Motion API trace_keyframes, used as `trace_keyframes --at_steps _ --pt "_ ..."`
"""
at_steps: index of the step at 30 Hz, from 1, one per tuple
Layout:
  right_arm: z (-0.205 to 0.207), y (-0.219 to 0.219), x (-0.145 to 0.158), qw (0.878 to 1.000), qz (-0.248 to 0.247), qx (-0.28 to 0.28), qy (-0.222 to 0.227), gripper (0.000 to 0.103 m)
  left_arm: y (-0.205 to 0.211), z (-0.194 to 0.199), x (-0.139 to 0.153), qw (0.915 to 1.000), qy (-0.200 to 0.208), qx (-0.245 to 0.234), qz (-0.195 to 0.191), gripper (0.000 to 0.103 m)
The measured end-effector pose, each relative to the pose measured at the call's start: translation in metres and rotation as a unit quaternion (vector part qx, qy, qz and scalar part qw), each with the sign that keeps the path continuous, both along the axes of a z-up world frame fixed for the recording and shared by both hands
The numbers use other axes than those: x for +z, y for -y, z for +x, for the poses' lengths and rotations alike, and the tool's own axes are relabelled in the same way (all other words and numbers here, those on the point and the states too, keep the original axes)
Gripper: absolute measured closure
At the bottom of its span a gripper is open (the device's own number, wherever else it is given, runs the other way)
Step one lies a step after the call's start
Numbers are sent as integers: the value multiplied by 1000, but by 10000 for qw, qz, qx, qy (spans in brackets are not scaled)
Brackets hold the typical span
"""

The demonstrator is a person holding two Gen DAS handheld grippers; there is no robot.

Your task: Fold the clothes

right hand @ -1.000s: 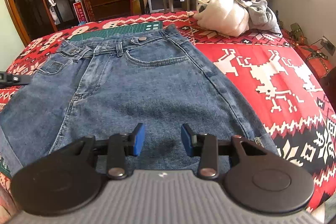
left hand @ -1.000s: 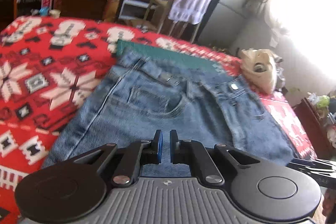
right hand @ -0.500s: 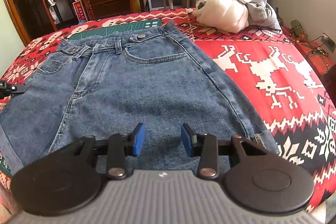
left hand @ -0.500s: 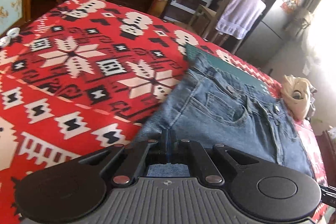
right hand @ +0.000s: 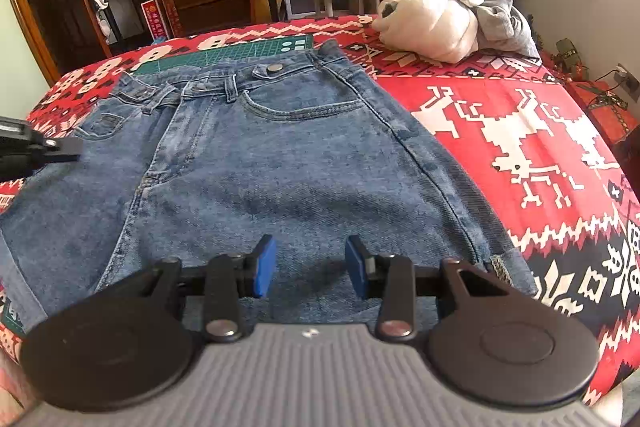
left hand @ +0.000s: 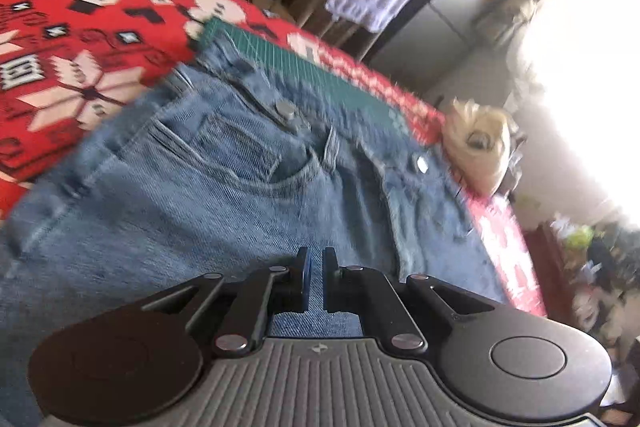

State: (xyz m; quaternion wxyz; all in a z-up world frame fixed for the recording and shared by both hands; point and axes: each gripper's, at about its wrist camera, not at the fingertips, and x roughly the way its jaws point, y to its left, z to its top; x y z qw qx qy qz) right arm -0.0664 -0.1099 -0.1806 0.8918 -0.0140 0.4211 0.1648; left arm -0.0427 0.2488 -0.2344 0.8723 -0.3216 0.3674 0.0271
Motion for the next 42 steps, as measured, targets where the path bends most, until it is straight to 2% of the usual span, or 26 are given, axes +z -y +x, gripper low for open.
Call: trace_keyframes --at_steps 4,14,15,17,18,20,22,26,31,34,37,42 --pt "0 2 0 10000 15 -27 -11 61 -14 -7 -3 9996 5 229 -168 100" --pt "15 2 -1 9999 71 -66 -32 61 -68 -35 -1 9968 77 799 -45 100" --pt "15 0 0 10000 76 -55 -29 61 -72 -37 -1 9964 62 842 15 100" --pt "16 -2 0 10000 79 -34 -31 61 -75 -39 3 9938 -150 991 487 100" --pt "17 -3 0 10000 78 -20 -29 61 -77 -40 3 9931 -170 1011 570 100" --pt "17 -4 1 10000 79 1 -19 61 -83 -45 1 9936 -143 1040 406 100" --pt "18 -4 1 10000 91 -7 -9 61 -83 -48 4 9932 -198 1077 403 101" --pt "20 -2 2 9999 128 -38 -5 61 -72 -54 15 9945 -3 1038 -106 99" --pt "21 -4 1 9999 140 -19 -38 61 -30 -43 20 9984 67 368 -417 98" --pt "21 -6 2 9999 154 -3 -32 61 -5 -34 9 9991 -80 24 -414 98" --pt "20 -7 2 9998 194 -13 -42 61 1 -37 -1 9993 -149 100 -338 98" --pt "18 -5 3 9998 205 -15 -40 61 -24 -67 -5 9956 -32 855 -389 100"
